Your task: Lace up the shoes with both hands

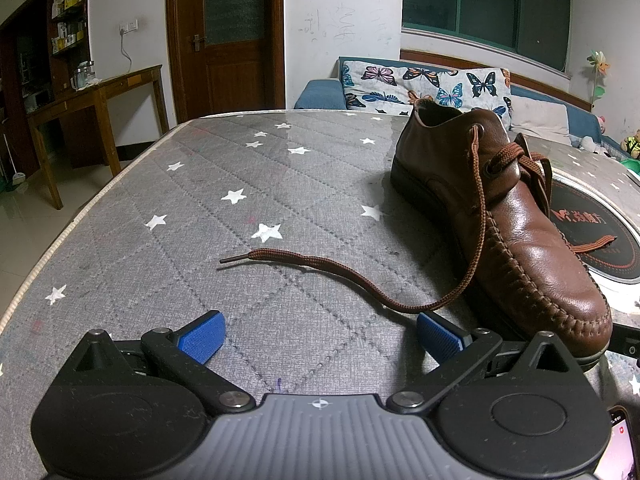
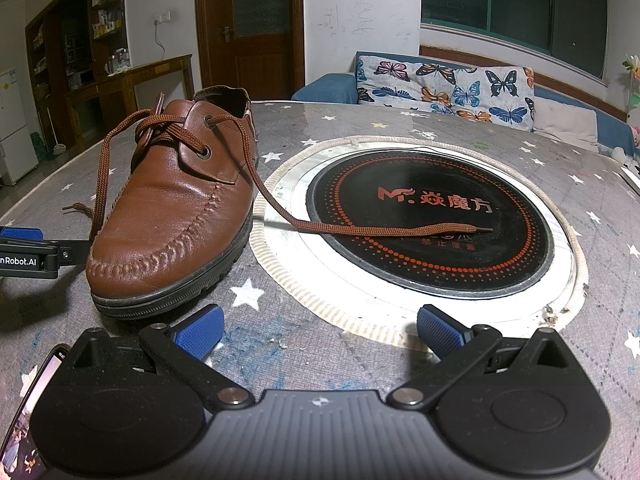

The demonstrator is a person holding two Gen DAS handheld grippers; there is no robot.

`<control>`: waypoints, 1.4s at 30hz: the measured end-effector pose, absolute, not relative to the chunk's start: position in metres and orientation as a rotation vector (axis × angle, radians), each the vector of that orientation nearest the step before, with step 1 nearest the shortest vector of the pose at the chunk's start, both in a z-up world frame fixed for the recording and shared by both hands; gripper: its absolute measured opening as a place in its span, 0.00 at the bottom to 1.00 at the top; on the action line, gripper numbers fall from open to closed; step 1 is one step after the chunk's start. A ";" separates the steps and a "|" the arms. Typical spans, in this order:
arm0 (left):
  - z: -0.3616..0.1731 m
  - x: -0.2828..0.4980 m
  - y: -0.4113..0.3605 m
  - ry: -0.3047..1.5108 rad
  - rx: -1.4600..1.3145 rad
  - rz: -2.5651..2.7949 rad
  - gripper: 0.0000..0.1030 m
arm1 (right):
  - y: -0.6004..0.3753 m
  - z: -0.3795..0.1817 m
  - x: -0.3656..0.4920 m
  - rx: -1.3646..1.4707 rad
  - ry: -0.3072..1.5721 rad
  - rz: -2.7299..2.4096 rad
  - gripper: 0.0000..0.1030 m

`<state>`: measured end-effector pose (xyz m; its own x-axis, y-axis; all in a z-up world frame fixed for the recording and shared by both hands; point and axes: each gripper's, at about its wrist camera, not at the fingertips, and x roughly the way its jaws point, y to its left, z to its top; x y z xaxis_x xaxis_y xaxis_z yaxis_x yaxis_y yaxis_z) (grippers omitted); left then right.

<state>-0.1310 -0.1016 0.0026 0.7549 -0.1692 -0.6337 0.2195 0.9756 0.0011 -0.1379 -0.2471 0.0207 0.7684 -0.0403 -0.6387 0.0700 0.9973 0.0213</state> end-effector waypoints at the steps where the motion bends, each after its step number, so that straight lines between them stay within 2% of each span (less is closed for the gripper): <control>1: 0.003 -0.131 -0.102 0.683 0.077 -0.212 1.00 | -0.247 0.021 -0.138 0.045 0.692 -0.060 1.00; 42: 0.014 -0.120 -0.094 0.685 0.089 -0.202 1.00 | -0.259 0.030 -0.136 0.054 0.685 -0.090 1.00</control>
<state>-0.1203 -0.0943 0.0136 0.7561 -0.1556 -0.6357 0.2138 0.9768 0.0153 -0.1361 -0.2588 0.0300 0.7708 -0.0655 -0.6338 0.1008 0.9947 0.0198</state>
